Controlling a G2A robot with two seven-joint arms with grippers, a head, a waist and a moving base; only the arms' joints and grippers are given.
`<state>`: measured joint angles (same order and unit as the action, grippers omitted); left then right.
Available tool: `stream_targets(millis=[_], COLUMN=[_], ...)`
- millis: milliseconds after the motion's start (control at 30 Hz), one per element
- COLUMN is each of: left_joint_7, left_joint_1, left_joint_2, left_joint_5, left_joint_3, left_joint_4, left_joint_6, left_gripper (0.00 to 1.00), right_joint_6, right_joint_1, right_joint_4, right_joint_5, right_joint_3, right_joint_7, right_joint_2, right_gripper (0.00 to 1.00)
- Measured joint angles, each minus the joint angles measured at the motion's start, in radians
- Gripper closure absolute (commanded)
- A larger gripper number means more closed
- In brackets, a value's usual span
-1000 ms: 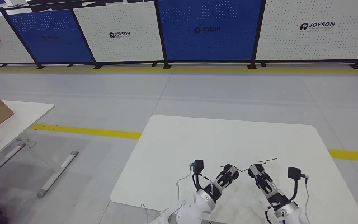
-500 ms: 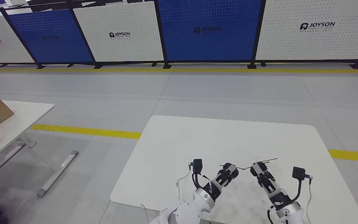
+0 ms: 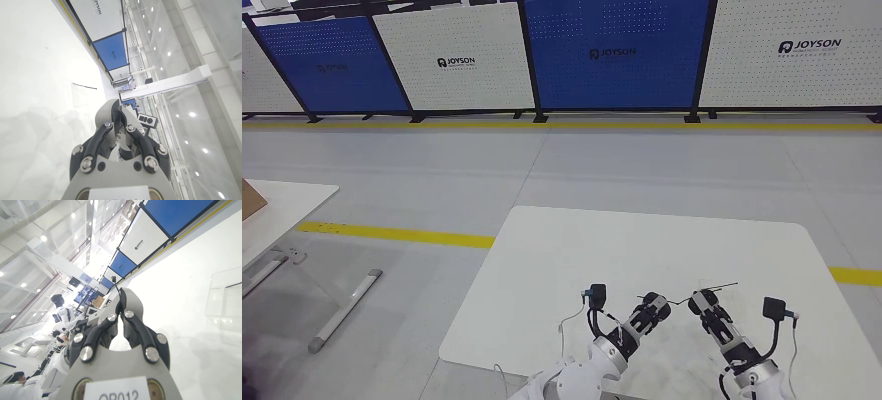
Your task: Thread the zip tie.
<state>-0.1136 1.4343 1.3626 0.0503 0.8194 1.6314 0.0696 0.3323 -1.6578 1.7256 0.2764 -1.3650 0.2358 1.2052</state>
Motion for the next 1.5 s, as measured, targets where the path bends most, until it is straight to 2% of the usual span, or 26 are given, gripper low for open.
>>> stream_targets(millis=[100,433,800,833,867,900,1033,1100,1400,1500], left_joint_7=[0.017,0.016,-0.021,-0.023,-0.025,-0.026,-0.034,-0.036,-0.049,-0.053], left_joint_1=[-0.001,0.004,0.004,0.003,0.002,0.001,-0.001,-0.002,-0.007,-0.010], left_joint_2=[0.001,0.001,0.006,0.007,0.008,0.008,0.011,0.012,0.017,0.020], left_joint_5=[0.019,0.009,-0.046,-0.050,-0.054,-0.057,-0.066,-0.075,-0.106,-0.114], left_joint_3=[0.005,0.014,0.000,-0.001,-0.003,-0.004,-0.007,-0.009,-0.020,-0.026], left_joint_4=[0.003,0.010,0.015,0.015,0.014,0.013,0.009,0.007,0.001,-0.001], left_joint_6=[0.000,-0.010,-0.040,-0.043,-0.048,-0.051,-0.060,-0.064,-0.083,-0.088], left_gripper=[1.00,1.00,1.00,0.98,0.90,0.87,0.87,0.84,0.84,0.91], right_joint_6=[-0.012,-0.011,-0.003,-0.003,-0.002,-0.002,-0.002,-0.002,0.002,0.003], right_joint_1=[0.008,0.015,0.015,0.015,0.015,0.015,0.015,0.015,0.014,0.013], right_joint_4=[-0.004,-0.004,-0.002,-0.002,-0.003,-0.004,-0.006,-0.006,-0.006,-0.006], right_joint_5=[0.008,-0.008,-0.010,-0.011,-0.012,-0.013,-0.014,-0.014,-0.005,0.001], right_joint_3=[0.012,0.010,0.007,0.006,0.005,0.004,0.003,0.003,0.009,0.012], right_joint_7=[0.007,0.009,0.008,0.008,0.008,0.008,0.007,0.007,0.008,0.008], right_joint_2=[0.001,0.001,0.000,0.000,0.000,0.000,0.000,-0.001,-0.001,-0.001], right_gripper=[1.00,1.00,1.00,1.00,1.00,1.00,1.00,1.00,1.00,1.00])
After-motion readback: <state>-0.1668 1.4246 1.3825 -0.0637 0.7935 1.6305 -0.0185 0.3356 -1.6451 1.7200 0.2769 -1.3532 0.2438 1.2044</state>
